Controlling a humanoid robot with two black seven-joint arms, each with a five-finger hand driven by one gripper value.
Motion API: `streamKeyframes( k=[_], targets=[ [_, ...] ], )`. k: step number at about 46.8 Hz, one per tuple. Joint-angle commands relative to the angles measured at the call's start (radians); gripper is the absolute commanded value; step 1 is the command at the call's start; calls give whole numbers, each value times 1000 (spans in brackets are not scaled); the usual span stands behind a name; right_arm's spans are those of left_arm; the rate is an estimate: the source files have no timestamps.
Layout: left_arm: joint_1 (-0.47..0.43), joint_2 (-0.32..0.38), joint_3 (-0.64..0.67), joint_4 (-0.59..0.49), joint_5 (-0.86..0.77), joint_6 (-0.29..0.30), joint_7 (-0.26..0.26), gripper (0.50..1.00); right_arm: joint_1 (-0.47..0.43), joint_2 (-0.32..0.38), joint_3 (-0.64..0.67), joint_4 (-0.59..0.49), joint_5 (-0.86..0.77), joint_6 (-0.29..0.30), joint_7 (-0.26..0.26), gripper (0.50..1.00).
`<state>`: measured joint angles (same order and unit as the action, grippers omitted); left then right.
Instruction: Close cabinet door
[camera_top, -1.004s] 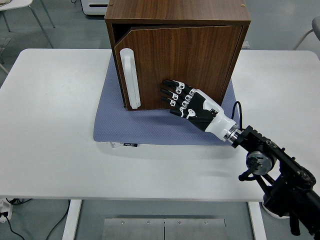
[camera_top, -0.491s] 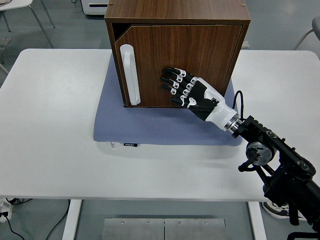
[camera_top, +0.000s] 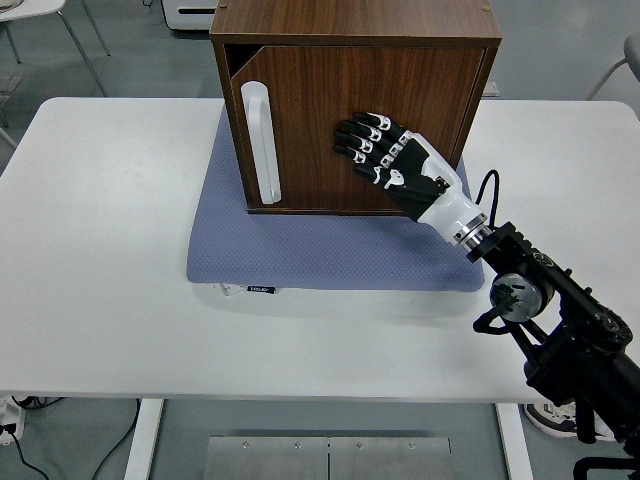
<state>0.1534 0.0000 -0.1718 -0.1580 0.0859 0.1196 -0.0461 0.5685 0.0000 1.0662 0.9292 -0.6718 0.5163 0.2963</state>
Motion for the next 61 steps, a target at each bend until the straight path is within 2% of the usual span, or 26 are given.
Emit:
streamKeyframes(
  k=[1, 5, 10, 29, 37, 44, 61],
  targets=[
    [0, 0, 0, 0, 0, 0, 0, 1000, -7, 0, -5, 8, 0, 5, 0, 1000],
    [0, 0, 0, 0, 0, 0, 0, 1000, -18, 0, -8, 23, 0, 27, 0, 1000],
    [0, 0, 0, 0, 0, 0, 0, 1000, -35, 0, -8, 48, -2, 95, 0, 1000],
    [0, 0, 0, 0, 0, 0, 0, 1000, -119, 0, -6, 146, -2, 95, 0, 1000],
    [0, 0, 0, 0, 0, 0, 0, 1000, -168, -26, 6, 158, -2, 95, 1, 1000],
    [0, 0, 0, 0, 0, 0, 0, 1000, -231, -34, 87, 158, 0, 95, 1, 1000],
    [0, 0, 0, 0, 0, 0, 0, 1000, -328, -110, 248, 200, 1, 95, 1, 1000]
  ],
)
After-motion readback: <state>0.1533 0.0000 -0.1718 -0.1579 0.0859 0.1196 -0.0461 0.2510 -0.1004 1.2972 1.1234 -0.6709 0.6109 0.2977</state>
